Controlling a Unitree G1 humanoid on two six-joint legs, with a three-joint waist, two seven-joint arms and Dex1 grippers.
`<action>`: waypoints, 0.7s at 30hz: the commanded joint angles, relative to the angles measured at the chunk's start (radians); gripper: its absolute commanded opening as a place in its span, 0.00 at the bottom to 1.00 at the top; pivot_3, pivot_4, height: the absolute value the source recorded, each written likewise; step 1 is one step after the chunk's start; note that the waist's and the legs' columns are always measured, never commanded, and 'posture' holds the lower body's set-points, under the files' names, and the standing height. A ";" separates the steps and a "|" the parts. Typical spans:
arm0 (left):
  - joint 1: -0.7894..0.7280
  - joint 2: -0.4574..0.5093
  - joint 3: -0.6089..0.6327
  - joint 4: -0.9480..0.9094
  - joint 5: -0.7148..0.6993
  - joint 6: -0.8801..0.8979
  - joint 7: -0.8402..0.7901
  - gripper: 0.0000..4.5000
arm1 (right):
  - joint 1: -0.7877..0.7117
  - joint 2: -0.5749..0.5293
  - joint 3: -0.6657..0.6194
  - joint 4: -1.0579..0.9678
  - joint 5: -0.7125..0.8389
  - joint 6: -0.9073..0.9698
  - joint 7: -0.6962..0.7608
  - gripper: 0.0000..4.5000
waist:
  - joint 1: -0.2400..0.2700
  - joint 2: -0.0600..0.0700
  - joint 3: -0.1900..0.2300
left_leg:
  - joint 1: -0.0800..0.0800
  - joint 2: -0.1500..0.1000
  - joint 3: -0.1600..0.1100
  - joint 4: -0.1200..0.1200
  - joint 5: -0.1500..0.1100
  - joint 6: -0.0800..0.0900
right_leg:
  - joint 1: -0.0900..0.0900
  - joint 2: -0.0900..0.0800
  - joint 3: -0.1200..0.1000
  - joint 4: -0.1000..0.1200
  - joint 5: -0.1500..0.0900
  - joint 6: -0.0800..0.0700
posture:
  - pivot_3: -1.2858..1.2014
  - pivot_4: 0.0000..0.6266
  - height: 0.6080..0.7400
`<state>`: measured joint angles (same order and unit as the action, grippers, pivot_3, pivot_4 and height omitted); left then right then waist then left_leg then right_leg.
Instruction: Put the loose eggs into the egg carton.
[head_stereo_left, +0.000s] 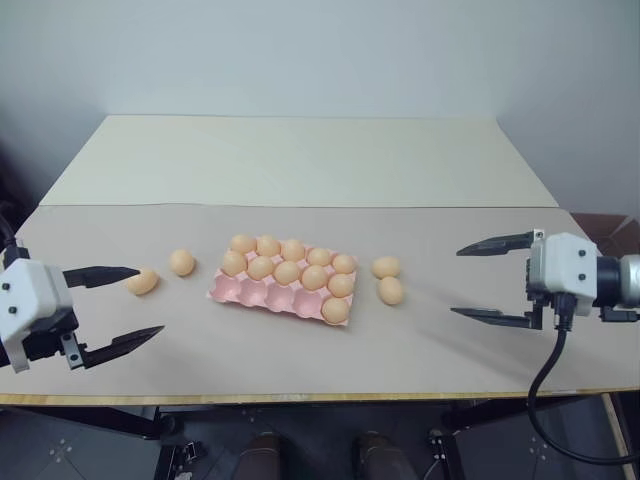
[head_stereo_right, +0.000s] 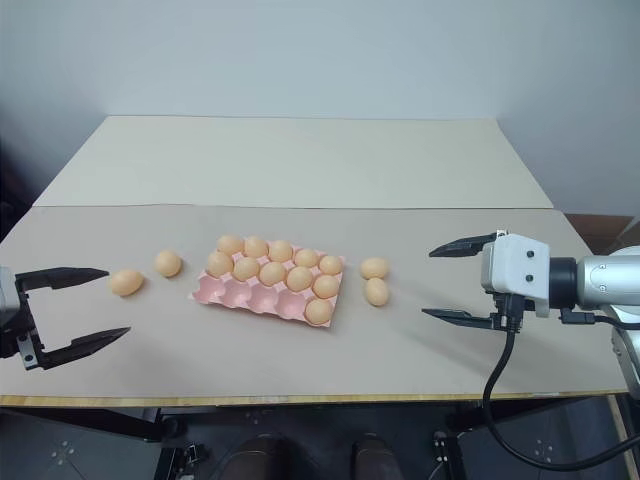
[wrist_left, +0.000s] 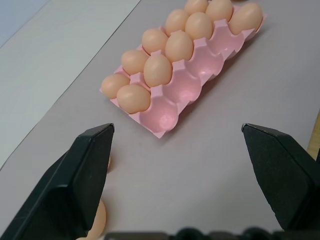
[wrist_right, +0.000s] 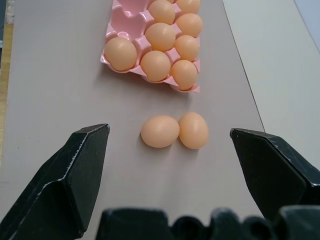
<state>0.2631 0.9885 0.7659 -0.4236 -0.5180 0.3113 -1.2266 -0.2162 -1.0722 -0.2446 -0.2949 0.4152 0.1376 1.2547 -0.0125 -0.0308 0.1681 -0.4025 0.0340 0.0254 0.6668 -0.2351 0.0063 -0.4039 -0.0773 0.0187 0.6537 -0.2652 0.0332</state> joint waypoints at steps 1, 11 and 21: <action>-0.017 0.014 0.028 -0.013 -0.024 0.008 0.005 0.99 | -0.011 -0.002 -0.020 -0.013 0.006 -0.020 -0.004 1.00 | 0.000 0.000 0.000 | 0.000 0.000 0.000 0.000 0.000 0.000 | 0.000 0.000 0.000 0.000 0.000 0.000 | 0.52 0.24 1.00; -0.041 0.006 0.013 -0.008 -0.008 -0.010 0.030 0.99 | -0.013 0.003 -0.018 -0.012 0.006 -0.024 -0.005 1.00 | 0.000 0.000 0.000 | 0.000 0.000 0.000 0.000 0.000 0.000 | 0.000 0.000 0.000 0.000 0.000 0.000 | 0.52 0.24 1.00; -0.068 0.006 -0.021 -0.001 -0.017 -0.034 0.011 0.99 | -0.044 -0.016 0.012 -0.020 -0.006 0.056 -0.039 1.00 | 0.000 0.000 0.000 | 0.000 0.000 0.000 0.000 0.000 0.000 | 0.000 0.000 0.000 0.000 0.000 0.000 | 0.52 0.24 1.00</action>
<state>0.2070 0.9885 0.7423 -0.4176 -0.5171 0.3001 -1.2139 -0.2380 -1.0701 -0.2237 -0.2960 0.4111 0.1777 1.2264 -0.0125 -0.0308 0.1681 -0.4022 0.0340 0.0255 0.6668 -0.2351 0.0063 -0.4039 -0.0773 0.0187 0.6539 -0.2651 0.0330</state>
